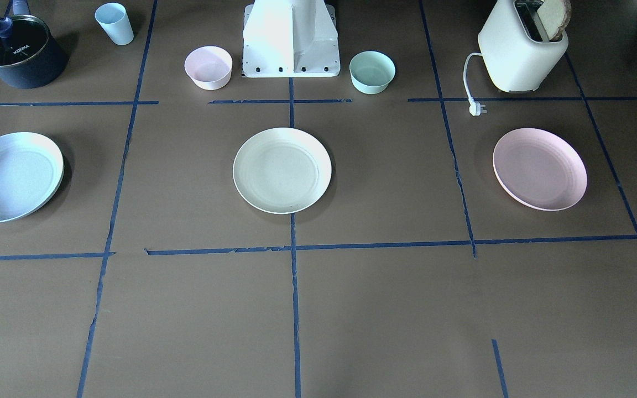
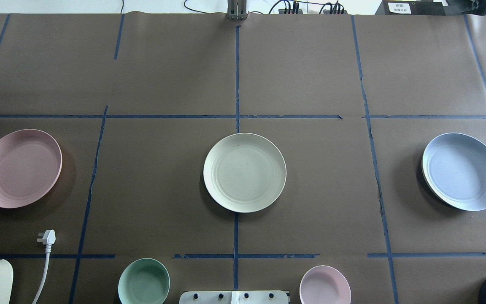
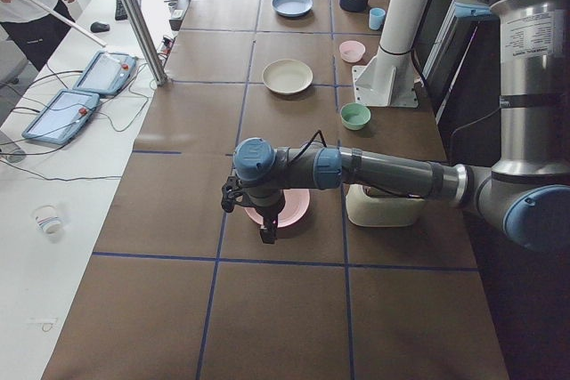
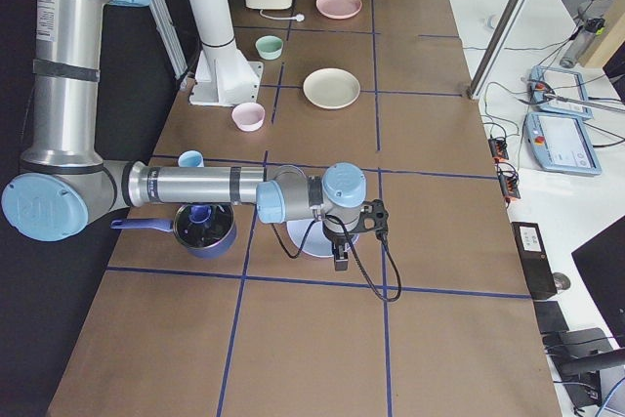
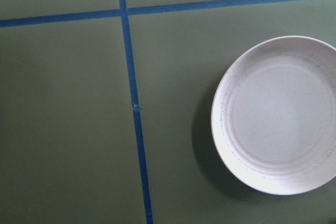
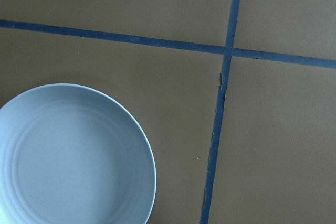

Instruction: Stack three plates with pink and blue

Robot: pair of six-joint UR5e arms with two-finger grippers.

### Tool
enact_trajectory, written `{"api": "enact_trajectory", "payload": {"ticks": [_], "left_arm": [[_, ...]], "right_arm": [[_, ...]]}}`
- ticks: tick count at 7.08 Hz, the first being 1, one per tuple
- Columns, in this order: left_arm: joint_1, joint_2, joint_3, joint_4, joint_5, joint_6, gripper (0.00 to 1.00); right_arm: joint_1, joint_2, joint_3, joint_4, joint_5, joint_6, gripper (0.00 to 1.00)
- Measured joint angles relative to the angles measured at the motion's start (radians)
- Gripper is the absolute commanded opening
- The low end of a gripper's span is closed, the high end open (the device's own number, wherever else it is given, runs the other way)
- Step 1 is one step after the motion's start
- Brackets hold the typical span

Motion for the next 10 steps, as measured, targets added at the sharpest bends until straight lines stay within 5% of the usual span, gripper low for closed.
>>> {"api": "enact_trajectory", "payload": {"ticks": [10], "left_arm": [[-0.015,0.007,-0.028,-0.010,0.067,-0.010,1.00]], "right_arm": [[0.000,-0.001,0.007,0.001,0.005,0.009,1.00]]}}
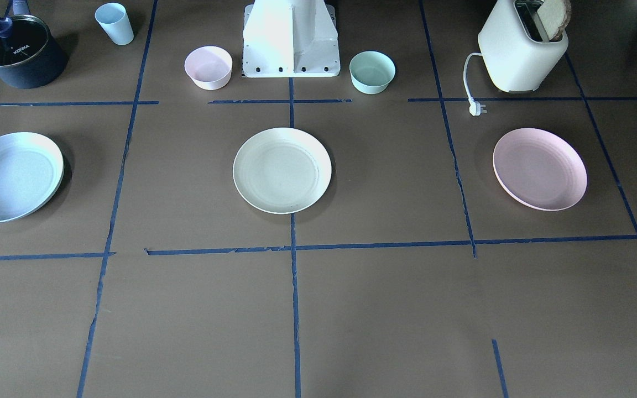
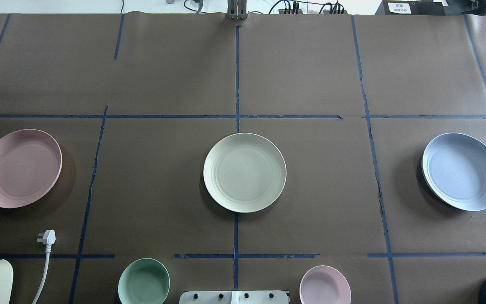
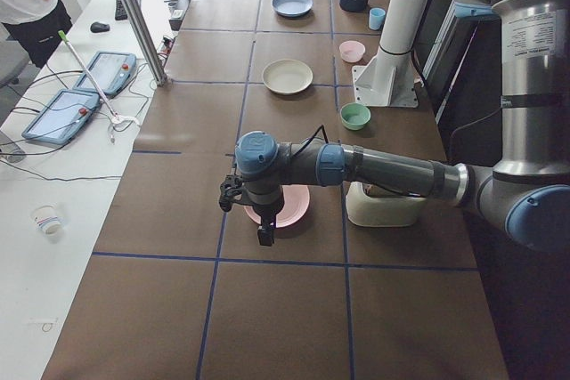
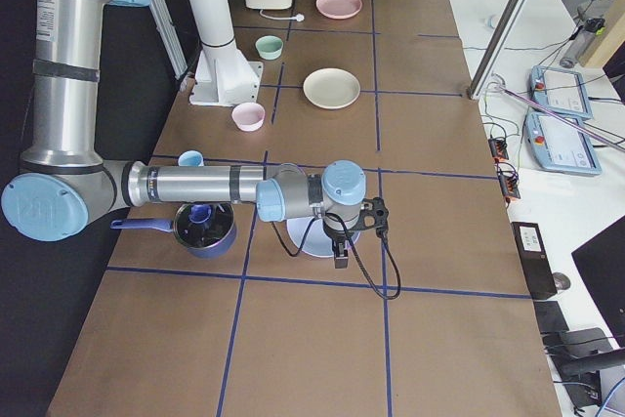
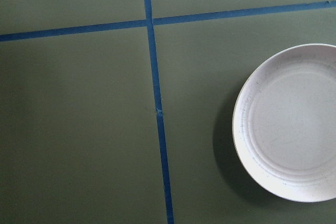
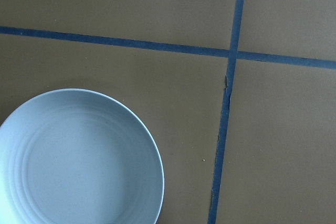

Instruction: Stack three plates with pink and blue

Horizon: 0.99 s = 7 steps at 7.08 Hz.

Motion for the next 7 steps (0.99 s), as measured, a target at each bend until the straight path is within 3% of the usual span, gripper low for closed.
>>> {"api": "enact_trajectory", "payload": {"ticks": [3,4,7], "left_arm": [[0.010,0.011,0.001,-0.025,-0.052,-0.013,1.00],[0.035,0.009,0.026,-0.084,-0.060,-0.060,1.00],[0.192,-0.003,0.258,-0.558,-0.063,-0.445,1.00]], "right_arm": [[0.000,-0.002,-0.002,-0.001,0.000,0.001,1.00],[-0.002,-0.003,-0.002,-0.001,0.000,0.001,1.00],[-0.003,-0.006,-0.003,0.000,0.000,0.002,1.00]]}}
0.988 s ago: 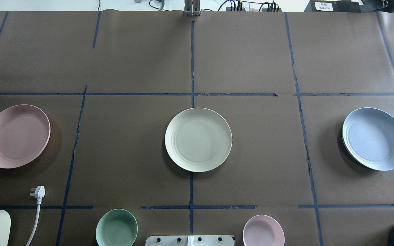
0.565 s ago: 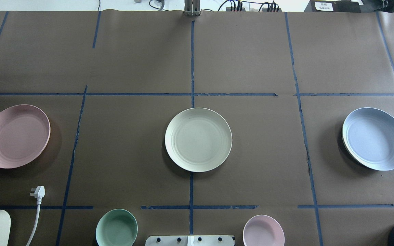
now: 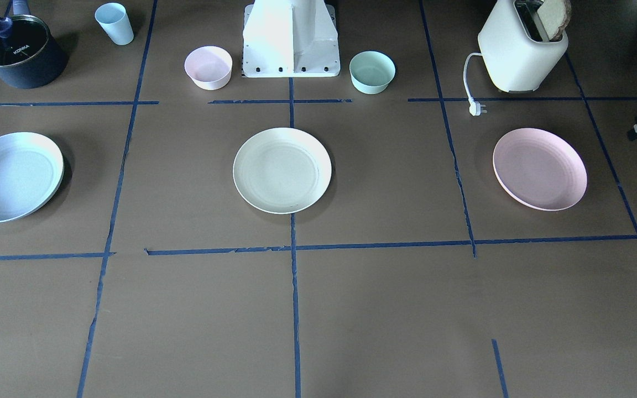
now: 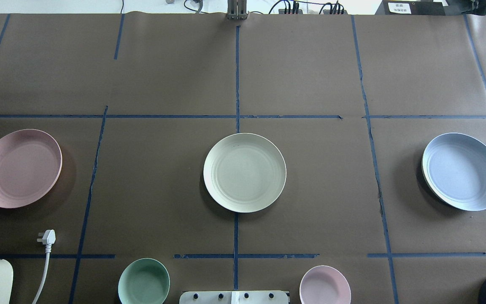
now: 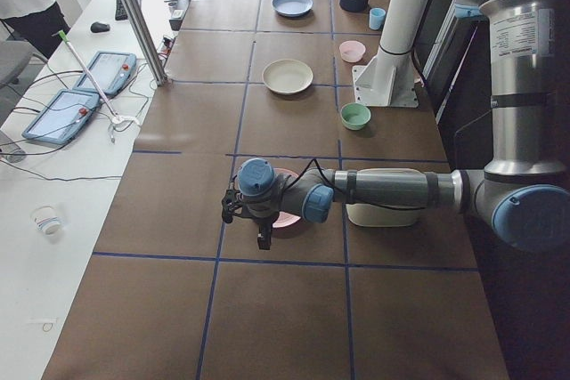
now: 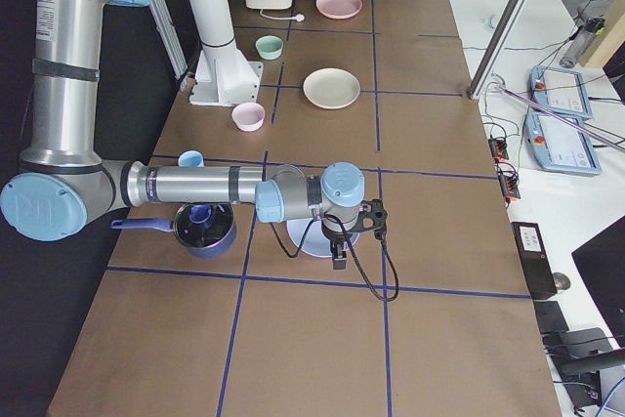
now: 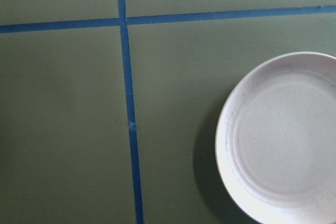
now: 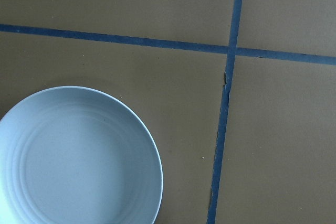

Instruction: Stack three plates with pink and blue

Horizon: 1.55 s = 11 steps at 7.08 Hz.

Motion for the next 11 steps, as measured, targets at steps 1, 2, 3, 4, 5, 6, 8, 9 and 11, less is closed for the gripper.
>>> {"api": "enact_trajectory", "payload": {"ticks": [1,2,3,4,5,6,8,9,11], "left_arm": [[0.056,-0.015,0.075,-0.147,0.003,-0.138,1.00],[0.111,-0.028,0.125,-0.233,0.006,-0.214,0.98],[0.154,-0.037,0.151,-0.269,0.007,-0.245,0.83],[0.185,-0.041,0.163,-0.282,0.007,-0.255,0.56],[0.203,-0.042,0.167,-0.285,0.007,-0.259,0.25],[0.211,-0.043,0.169,-0.286,0.008,-0.260,0.08],[0.217,-0.049,0.171,-0.285,0.006,-0.260,0.00],[0.217,-0.064,0.167,-0.286,0.001,-0.266,0.00],[0.221,-0.155,0.113,-0.287,-0.068,-0.363,0.00]], "right_arm": [[-0.001,-0.001,0.001,0.000,0.000,0.000,1.00],[-0.001,-0.002,0.001,-0.001,0.001,0.000,1.00],[-0.002,-0.002,0.001,-0.001,0.001,0.000,1.00],[-0.003,-0.002,0.001,0.000,0.001,0.000,1.00],[-0.003,-0.003,0.001,0.000,0.001,0.000,1.00],[-0.003,-0.003,0.001,-0.001,0.002,0.000,1.00],[-0.003,-0.003,0.001,-0.001,0.002,0.000,1.00],[-0.003,-0.003,0.001,-0.001,0.002,0.000,1.00],[-0.003,-0.003,0.005,0.000,0.006,0.000,1.00]]}}
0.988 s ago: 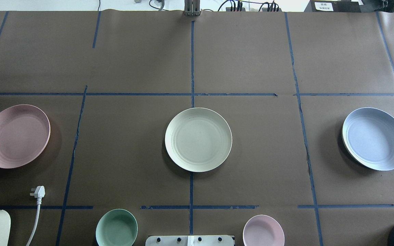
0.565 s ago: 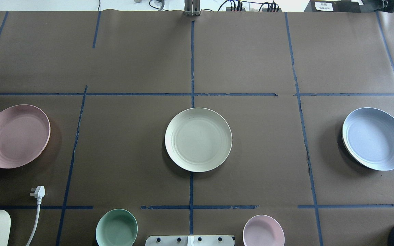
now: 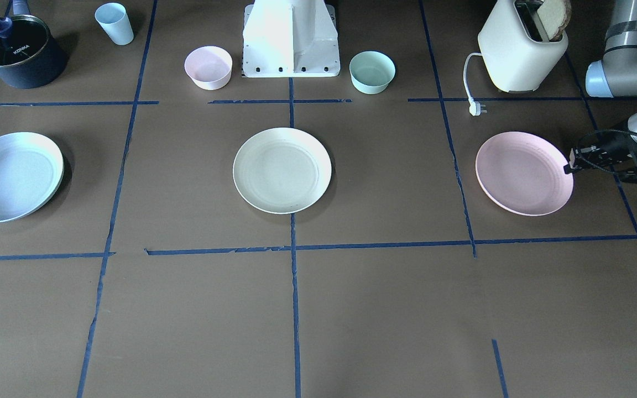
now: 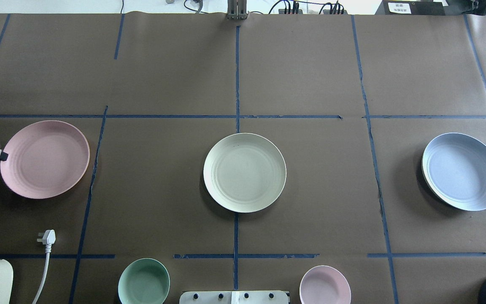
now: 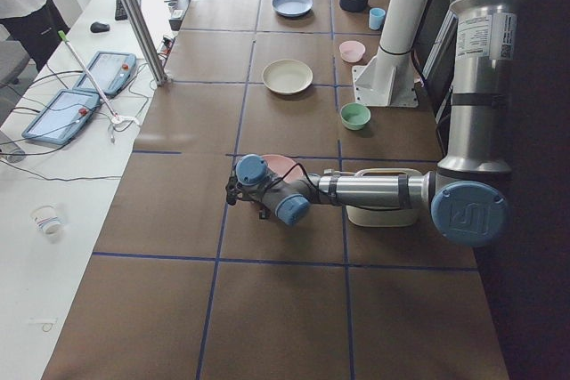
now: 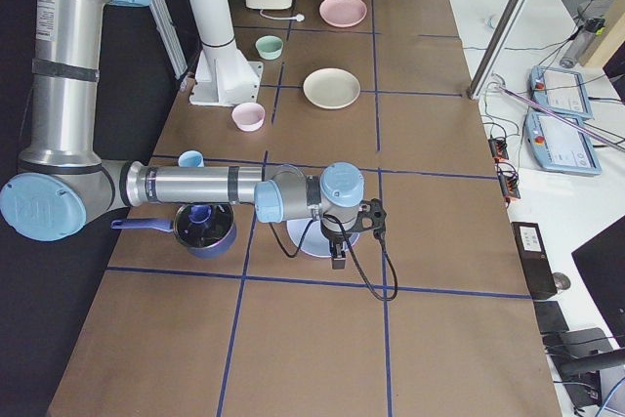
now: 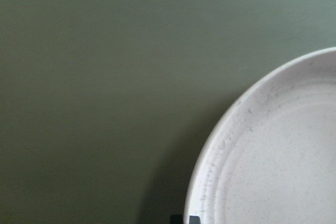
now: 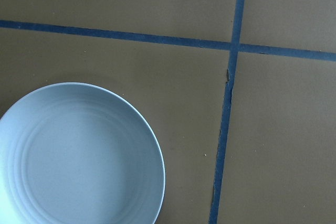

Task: Stack three plates with pink and blue
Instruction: 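Grasp the pink plate rim with the left gripper and lift it, then carry the pink plate over the cream plate and lower it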

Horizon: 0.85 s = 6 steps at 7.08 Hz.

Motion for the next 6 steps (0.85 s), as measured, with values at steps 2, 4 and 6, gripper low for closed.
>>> {"api": "enact_trajectory", "payload": {"ticks": [2,4,6], "left_arm": [[0.063,-0.151,-0.100,0.004,-0.079,-0.219,0.00],[0.241,-0.310,-0.159,0.011,0.010,-0.455,0.00],[0.453,-0.401,-0.154,0.021,0.233,-0.552,0.08]], "right_arm": [[-0.004,0.000,0.005,0.001,0.019,0.004,1.00],[-0.024,0.001,0.007,0.010,0.049,0.021,1.00],[-0.047,0.002,0.007,0.051,0.049,0.054,1.00]]}}
